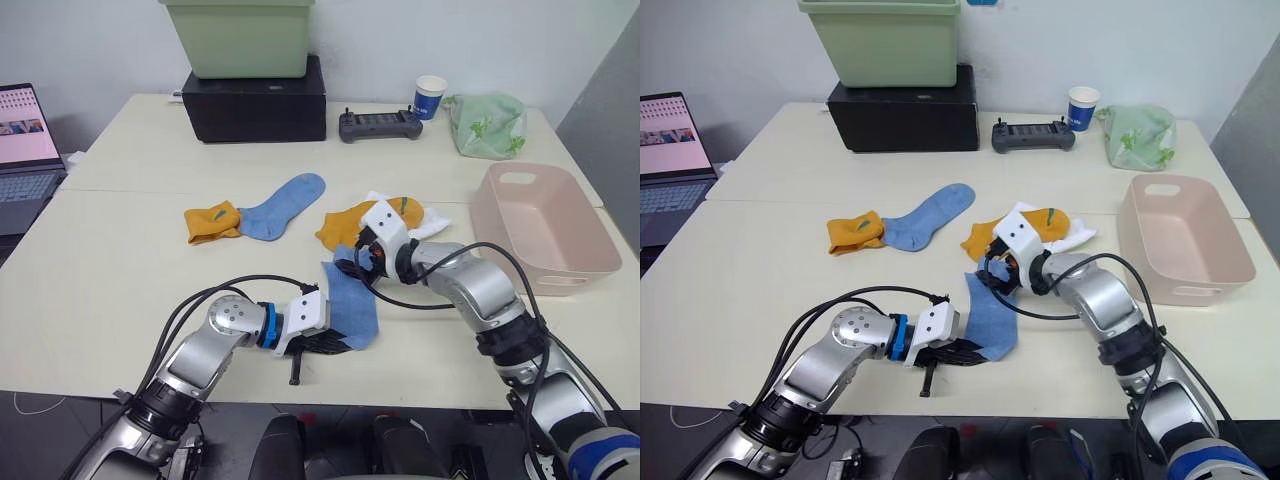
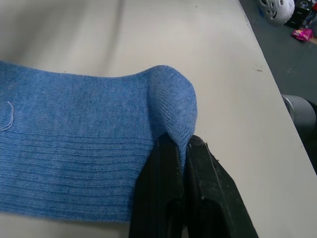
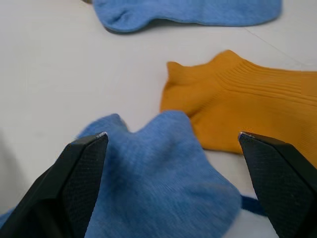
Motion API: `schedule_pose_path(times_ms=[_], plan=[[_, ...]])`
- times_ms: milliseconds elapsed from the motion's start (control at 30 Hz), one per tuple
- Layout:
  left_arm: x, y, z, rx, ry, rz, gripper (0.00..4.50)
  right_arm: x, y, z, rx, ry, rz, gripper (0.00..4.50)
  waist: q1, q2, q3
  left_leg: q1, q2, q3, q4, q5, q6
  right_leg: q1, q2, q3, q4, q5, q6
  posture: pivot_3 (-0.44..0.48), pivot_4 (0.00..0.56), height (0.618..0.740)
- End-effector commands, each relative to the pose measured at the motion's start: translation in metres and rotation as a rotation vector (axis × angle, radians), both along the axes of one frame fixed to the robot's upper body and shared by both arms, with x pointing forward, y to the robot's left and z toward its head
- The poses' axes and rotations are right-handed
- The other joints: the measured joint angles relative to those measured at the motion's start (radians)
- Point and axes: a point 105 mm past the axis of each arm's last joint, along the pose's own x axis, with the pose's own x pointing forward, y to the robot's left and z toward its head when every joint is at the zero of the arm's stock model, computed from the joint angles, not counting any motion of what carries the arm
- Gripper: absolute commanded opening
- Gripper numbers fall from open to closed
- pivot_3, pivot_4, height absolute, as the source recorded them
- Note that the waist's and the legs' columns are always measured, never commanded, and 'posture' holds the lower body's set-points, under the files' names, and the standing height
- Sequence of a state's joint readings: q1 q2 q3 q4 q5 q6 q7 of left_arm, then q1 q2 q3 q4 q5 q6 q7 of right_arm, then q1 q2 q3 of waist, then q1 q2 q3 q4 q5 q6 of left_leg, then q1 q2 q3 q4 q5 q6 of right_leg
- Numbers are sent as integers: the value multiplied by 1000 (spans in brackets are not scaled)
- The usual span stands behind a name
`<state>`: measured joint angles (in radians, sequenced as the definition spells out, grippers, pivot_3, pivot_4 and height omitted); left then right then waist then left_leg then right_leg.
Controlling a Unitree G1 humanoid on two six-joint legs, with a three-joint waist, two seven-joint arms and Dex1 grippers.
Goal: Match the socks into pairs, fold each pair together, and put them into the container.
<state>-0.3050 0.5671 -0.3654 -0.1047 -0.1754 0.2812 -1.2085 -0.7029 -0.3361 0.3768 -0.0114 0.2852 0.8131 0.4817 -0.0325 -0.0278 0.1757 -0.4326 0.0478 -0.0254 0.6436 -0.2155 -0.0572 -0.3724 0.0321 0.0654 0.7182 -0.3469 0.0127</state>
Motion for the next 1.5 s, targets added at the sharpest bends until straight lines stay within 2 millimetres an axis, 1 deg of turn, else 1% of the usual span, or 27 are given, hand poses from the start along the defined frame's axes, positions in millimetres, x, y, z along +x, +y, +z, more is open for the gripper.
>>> schedule_pose_path(times_ms=[33, 67, 133, 167, 200, 267, 333, 367, 400, 467, 500, 533, 567, 633, 667, 733, 833, 967, 1067, 1133, 1167, 1267, 1333, 1433, 1500], plan=[[-5, -1, -4, 15, 11, -10, 32, 8, 4, 2, -15, -26, -8, 4500, 0, 0, 0, 0, 0, 0, 0, 0, 0, 0, 0, 0, 0, 0, 0, 0, 150, 735], [-5, 0, -4, 16, 11, -10, 32, 11, 4, -1, -11, -13, -21, 4500, 0, 0, 0, 0, 0, 0, 0, 0, 0, 0, 0, 0, 0, 0, 0, 0, 150, 735], [-5, 0, -5, 18, 11, -10, 0, 14, 4, -3, 7, 16, -39, 4094, 0, 0, 0, 0, 0, 0, 0, 0, 0, 0, 0, 0, 0, 0, 0, 0, 150, 735], [-5, 1, -5, 18, 11, -9, 0, 13, 5, -5, 29, 44, -38, 3968, 0, 0, 0, 0, 0, 0, 0, 0, 0, 0, 0, 0, 0, 0, 0, 0, 150, 735], [-5, 1, -5, 19, 12, -9, 0, 15, 3, -8, 27, 53, -44, 3693, 0, 0, 0, 0, 0, 0, 0, 0, 0, 0, 0, 0, 0, 0, 0, 0, 150, 735], [-5, 3, -6, 22, 11, -7, 0, 17, 0, -15, 5, 57, -56, 3052, 0, 0, 0, 0, 0, 0, 0, 0, 0, 0, 0, 0, 0, 0, 0, 0, 150, 735], [-5, 4, -6, 23, 11, -3, 0, 17, 0, -16, 3, 56, -52, 2359, 0, 0, 0, 0, 0, 0, 0, 0, 0, 0, 0, 0, 0, 0, 0, 0, 150, 735], [-5, 6, -6, 24, 12, -1, 0, 15, 1, -13, 15, 55, -42, 1897, 0, 0, 0, 0, 0, 0, 0, 0, 0, 0, 0, 0, 0, 0, 0, 0, 150, 735], [-5, 7, -6, 24, 12, 1, 0, 13, 3, -12, 23, 54, -35, 1592, 0, 0, 0, 0, 0, 0, 0, 0, 0, 0, 0, 0, 0, 0, 0, 0, 150, 735], [-4, 12, -5, 25, 7, 6, 0, 12, 3, -6, 33, 24, -33, 864, -1, 0, 0, 0, 0, 0, 0, 0, 0, 0, 0, 0, 0, 0, 0, 0, 150, 735], [-4, 14, -5, 25, 4, 7, 0, 11, 3, -4, 36, 13, -34, 429, -3, 0, 0, 0, 0, 0, 0, 0, 0, 0, 0, 0, 1, 0, 0, 0, 150, 735], [-3, 18, -4, 32, -3, 11, 0, 11, 2, -1, 41, -2, -40, 118, -4, 0, 0, 0, 0, 0, 0, 0, 0, -1, 0, 0, 1, 0, 0, 0, 150, 735], [-2, 20, -4, 38, -9, 13, 0, 10, 2, 1, 45, -10, -45, 48, -4, 0, 0, 0, 0, 0, 0, 0, 0, -1, 0, 0, 1, 0, 0, 0, 150, 735], [-1, 34, 1, 63, -42, -2, 0, 7, -4, 11, 70, -56, -74, 48, -4, 0, 0, 0, 0, 0, 0, 0, 0, -1, 0, 0, 1, 0, 0, 0, 150, 735], [0, 44, 6, 78, -64, -26, 0, 1, -8, 19, 94, -82, -96, 48, -5, 1, 0, 0, 0, 0, 0, 0, 0, -1, 0, 0, 1, 0, 0, 0, 150, 735], [0, 57, 16, 94, -87, -60, 0, -10, -17, 30, 131, -102, -137, 48, -5, 1, 0, 0, 1, -1, -1, 0, 0, -2, 0, -1, 1, 0, 0, 0, 150, 735], [2, 67, 26, 103, -96, -114, 0, -29, -28, 31, 163, -87, -186, 48, -1, 2, 1, 0, 1, -1, -2, 0, 0, -2, 0, 0, 1, 0, 0, 0, 150, 735], [8, 70, 33, 114, -106, -204, 0, -48, -49, 24, 174, -52, -306, 48, 3, 2, 1, -1, 0, 1, -1, 0, 0, -1, 0, -1, 0, 0, 0, 0, 150, 735], [12, 68, 36, 101, -109, -266, 0, -62, -56, 17, 193, 0, -378, 48, 1, 2, 1, -1, 0, 1, -1, 0, 0, -1, 0, 0, 0, 0, 0, 0, 150, 735], [13, 64, 32, 116, -126, -327, 0, -69, -61, 3, 222, 68, -470, 48, 0, 2, 1, -1, -1, 1, -1, 0, 0, -1, 0, 0, 0, 0, 0, 0, 150, 735], [15, 62, 28, 127, -139, -353, 0, -72, -65, -4, 224, 90, -524, 48, 0, 2, 1, -1, -1, 1, -1, 0, 0, -1, 1, -1, 0, 0, 0, 0, 150, 735], [20, 62, 19, 173, -168, -408, 0, -73, -74, -17, 238, 127, -654, 48, -4, 2, 1, -1, 0, 1, -2, 0, 0, -2, 1, 0, 1, 0, 0, 0, 150, 735], [28, 59, 20, 157, -202, -411, 0, -71, -79, -21, 261, 139, -717, 48, -6, 2, 1, -1, 0, 1, -2, 0, 0, -2, 1, 0, 1, 0, 0, 0, 150, 735], [39, 60, 20, 167, -251, -416, 0, -72, -78, -23, 289, 164, -742, 48, -6, 2, 1, -1, -1, 1, -1, 0, 0, -2, 2, -1, 1, 0, 0, 0, 150, 735], [45, 63, 23, 184, -261, -411, 0, -73, -75, -22, 299, 172, -734, 561, -6, 2, 1, -1, -1, 2, -1, 0, 0, -2, 3, -1, 1, 0, 0, 0, 150, 735]])
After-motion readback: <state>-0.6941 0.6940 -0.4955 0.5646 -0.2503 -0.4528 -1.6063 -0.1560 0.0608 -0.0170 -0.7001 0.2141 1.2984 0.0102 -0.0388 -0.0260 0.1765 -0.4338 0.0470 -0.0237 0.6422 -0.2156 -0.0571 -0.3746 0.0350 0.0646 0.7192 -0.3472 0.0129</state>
